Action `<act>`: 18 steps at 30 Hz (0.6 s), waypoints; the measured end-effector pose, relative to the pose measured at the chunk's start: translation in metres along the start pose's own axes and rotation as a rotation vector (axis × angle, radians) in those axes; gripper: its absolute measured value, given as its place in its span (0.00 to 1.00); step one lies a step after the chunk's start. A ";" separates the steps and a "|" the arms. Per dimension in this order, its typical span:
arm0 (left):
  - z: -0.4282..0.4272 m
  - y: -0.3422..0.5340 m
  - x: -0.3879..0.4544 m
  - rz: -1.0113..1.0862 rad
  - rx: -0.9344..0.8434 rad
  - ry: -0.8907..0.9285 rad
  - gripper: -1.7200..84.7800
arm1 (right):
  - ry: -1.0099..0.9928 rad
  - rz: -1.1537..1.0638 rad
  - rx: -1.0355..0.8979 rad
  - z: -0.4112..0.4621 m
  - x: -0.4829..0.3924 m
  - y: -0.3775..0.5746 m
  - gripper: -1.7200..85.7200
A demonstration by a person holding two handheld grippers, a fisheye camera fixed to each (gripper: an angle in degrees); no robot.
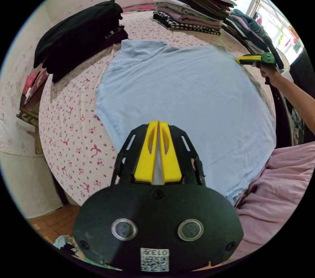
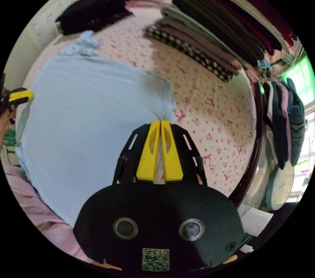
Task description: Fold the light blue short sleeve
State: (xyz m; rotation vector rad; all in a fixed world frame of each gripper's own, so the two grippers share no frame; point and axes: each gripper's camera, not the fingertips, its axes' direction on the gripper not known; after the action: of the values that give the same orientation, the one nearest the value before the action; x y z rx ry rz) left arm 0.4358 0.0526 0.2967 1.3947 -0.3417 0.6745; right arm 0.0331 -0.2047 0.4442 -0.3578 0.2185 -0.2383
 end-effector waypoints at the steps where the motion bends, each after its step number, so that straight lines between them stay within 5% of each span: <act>1: 0.000 0.001 0.003 0.005 -0.004 -0.002 0.02 | -0.025 0.019 0.000 -0.005 0.014 0.006 0.02; 9: -0.002 -0.007 0.014 0.006 0.008 0.023 0.02 | -0.172 0.283 0.065 -0.073 0.070 0.070 0.06; 18: 0.011 -0.036 0.047 0.104 -0.023 0.024 0.02 | -0.161 0.233 0.003 -0.102 0.050 0.123 0.05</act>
State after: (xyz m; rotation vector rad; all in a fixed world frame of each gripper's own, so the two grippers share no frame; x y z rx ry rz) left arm 0.4964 0.0518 0.2981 1.3527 -0.4039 0.7697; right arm 0.0781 -0.1388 0.2975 -0.3440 0.0995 0.0199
